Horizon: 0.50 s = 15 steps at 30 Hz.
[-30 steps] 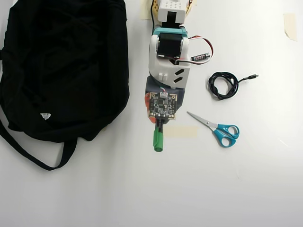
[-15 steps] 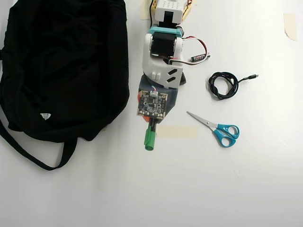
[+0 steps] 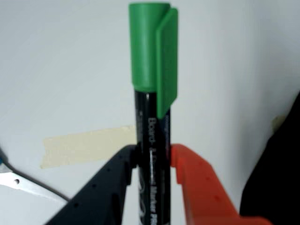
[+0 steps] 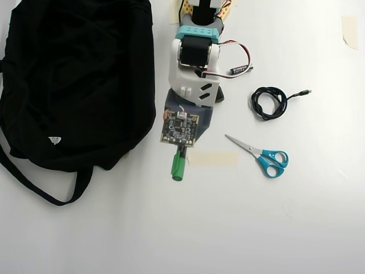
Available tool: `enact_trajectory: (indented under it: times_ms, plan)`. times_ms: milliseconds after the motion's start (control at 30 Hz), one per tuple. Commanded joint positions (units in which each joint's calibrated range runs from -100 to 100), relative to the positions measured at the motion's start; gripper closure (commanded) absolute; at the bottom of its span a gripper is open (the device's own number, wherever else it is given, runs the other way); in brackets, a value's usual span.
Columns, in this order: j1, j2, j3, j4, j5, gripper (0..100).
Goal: Put the green marker into the black bag
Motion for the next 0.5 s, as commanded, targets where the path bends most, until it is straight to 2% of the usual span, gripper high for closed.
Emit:
enact_trajectory:
  times_ms: [0,200,467]
  plan:
    - [-0.13,-11.26,13.5,-7.69,-0.18,98]
    - [2.04,-20.64,29.94,-13.12,-4.85,98]
    - [10.19,-30.51,44.86,-13.2,-9.78,98]
